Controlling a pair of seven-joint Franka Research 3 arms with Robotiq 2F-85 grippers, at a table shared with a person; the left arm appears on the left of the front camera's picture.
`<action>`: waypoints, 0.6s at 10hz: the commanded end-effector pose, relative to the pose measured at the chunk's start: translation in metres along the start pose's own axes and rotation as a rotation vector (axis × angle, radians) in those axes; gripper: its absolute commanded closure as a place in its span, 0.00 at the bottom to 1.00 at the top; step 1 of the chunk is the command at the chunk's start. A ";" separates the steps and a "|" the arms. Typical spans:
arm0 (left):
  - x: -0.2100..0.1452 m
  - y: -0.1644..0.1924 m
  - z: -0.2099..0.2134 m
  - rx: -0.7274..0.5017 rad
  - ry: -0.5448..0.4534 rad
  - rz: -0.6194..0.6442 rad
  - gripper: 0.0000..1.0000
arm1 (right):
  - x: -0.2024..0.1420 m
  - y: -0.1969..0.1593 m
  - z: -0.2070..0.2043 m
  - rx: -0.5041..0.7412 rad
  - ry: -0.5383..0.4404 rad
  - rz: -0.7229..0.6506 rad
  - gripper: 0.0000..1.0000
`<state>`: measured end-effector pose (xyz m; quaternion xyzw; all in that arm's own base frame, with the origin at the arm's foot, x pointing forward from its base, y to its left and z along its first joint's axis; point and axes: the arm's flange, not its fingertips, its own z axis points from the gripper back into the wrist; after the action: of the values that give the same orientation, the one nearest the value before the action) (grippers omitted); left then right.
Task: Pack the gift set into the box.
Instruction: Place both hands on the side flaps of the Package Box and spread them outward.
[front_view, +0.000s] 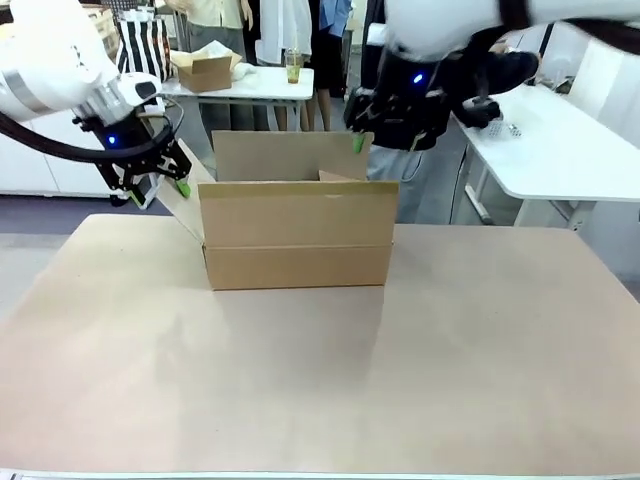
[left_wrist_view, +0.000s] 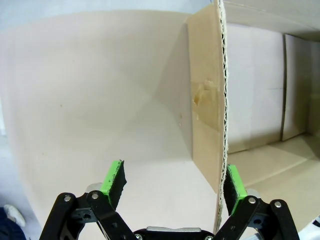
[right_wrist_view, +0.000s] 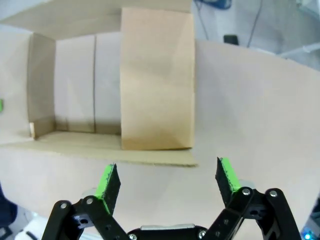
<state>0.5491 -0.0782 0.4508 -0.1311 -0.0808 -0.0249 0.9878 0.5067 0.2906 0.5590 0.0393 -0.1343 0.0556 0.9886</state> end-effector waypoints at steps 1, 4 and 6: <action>0.000 -0.002 0.002 0.018 -0.004 0.014 0.00 | 0.050 0.029 -0.026 0.004 0.032 -0.073 0.00; 0.000 -0.002 0.002 0.018 -0.004 0.014 0.00 | 0.069 0.059 -0.068 -0.109 0.088 -0.130 0.00; 0.000 -0.002 0.002 0.018 -0.004 0.014 0.00 | 0.060 0.085 -0.089 -0.236 0.113 -0.132 0.00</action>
<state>0.5492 -0.0782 0.4506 -0.1309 -0.0807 -0.0247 0.9878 0.5711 0.3718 0.4866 -0.0282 -0.0839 -0.0086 0.9960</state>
